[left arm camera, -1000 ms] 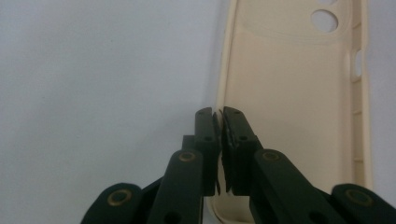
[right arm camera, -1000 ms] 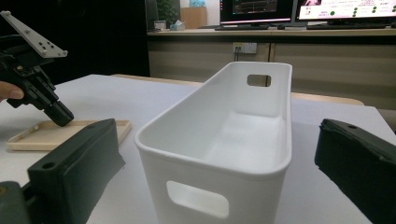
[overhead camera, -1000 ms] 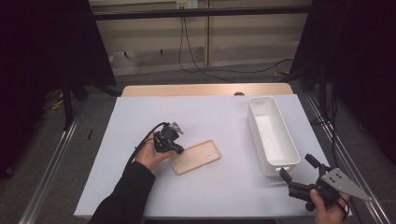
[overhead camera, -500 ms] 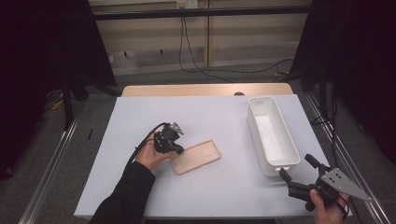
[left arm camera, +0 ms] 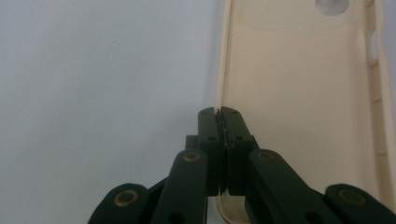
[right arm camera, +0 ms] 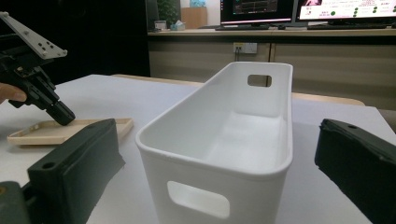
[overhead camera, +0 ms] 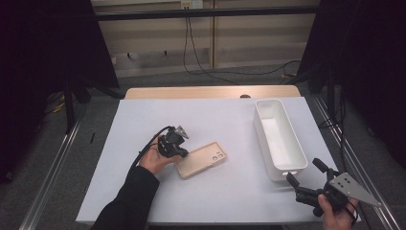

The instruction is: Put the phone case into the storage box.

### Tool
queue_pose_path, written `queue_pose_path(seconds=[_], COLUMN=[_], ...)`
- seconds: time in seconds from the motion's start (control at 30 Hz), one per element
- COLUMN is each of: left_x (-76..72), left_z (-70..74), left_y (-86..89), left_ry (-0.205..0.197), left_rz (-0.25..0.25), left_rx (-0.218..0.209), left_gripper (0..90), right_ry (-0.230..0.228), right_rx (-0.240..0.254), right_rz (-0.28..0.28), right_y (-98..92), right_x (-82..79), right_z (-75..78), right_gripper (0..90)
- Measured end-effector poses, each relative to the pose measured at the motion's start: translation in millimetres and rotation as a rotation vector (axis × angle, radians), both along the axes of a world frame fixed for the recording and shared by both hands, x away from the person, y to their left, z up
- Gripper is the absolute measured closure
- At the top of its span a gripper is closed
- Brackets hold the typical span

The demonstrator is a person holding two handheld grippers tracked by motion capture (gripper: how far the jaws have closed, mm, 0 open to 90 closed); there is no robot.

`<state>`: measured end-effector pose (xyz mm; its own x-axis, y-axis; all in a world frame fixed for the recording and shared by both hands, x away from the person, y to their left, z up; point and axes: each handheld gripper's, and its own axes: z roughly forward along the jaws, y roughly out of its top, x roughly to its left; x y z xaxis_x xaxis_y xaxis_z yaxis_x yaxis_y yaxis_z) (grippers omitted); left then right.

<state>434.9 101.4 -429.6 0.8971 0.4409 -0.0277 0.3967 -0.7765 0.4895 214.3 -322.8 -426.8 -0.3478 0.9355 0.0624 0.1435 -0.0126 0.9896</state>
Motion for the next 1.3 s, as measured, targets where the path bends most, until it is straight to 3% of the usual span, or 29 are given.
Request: queue_pose_path(seconds=[0.17, 0.33, 0.53, 0.8, 1.3], left_x=[0.8, 3.3, 3.4, -1.3, -10.8], left_z=[-0.5, -2.6, -1.4, 5.0, 10.3], left_y=[2.6, 7.6, 11.9, 16.5, 20.3], left_ry=[0.003, 0.013, -0.03, -0.113, -0.17], left_rz=[0.012, 0.056, 0.112, 0.146, 0.168], left_rx=[-0.019, -0.069, -0.076, -0.144, -0.251], left_gripper=[88.3, 88.2, 88.2, 88.2, 88.2], right_ry=[0.001, 0.0, 0.0, 0.0, 0.004], right_rx=[0.0, -0.004, 0.0, -0.005, -0.006], right_rz=[0.0, 0.001, 0.001, 0.001, 0.0], right_y=[-0.6, -0.7, -0.7, -0.6, -0.6], right_x=[0.0, 0.0, 0.0, 0.0, 0.3], right_z=[-0.1, -0.2, -0.2, -0.2, -0.5], right_gripper=[0.0, 0.0, 0.0, 0.0, 0.0])
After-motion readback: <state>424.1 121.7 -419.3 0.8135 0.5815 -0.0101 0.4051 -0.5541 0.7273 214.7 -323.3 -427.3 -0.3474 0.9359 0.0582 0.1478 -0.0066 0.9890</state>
